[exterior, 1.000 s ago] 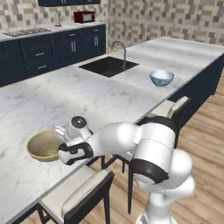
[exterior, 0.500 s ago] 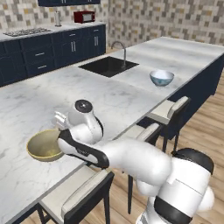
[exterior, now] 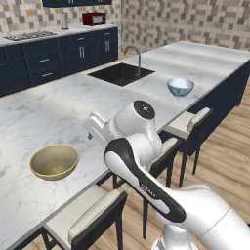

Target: Pick up the bowls from the cabinet and place each bowl in front of a stool on the dining counter.

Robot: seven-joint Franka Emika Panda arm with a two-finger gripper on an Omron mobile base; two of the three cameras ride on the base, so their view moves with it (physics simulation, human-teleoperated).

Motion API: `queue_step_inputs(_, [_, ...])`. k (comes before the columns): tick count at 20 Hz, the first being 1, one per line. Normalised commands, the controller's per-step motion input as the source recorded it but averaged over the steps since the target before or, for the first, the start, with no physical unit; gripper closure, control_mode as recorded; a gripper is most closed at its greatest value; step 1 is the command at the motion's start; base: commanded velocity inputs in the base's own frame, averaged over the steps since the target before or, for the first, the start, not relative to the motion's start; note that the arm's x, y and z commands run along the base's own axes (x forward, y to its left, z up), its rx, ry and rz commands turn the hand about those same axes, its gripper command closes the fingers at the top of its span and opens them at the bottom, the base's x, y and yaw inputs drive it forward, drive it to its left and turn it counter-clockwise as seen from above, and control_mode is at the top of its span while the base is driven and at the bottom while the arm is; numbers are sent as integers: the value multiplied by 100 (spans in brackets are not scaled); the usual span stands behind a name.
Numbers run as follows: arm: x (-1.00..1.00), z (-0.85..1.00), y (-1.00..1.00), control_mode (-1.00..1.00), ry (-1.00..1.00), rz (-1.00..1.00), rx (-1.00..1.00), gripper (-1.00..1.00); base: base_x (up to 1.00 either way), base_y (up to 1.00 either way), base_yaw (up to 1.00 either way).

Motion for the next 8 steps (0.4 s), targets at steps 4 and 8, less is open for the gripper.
queue_step_inputs(4, [-100, 100, -61, -100, 1, 0, 1, -100, 0, 0, 0])
queue_step_inputs(8, [-100, 68, -76, -100, 0, 0, 0, -100, 0, 0, 0])
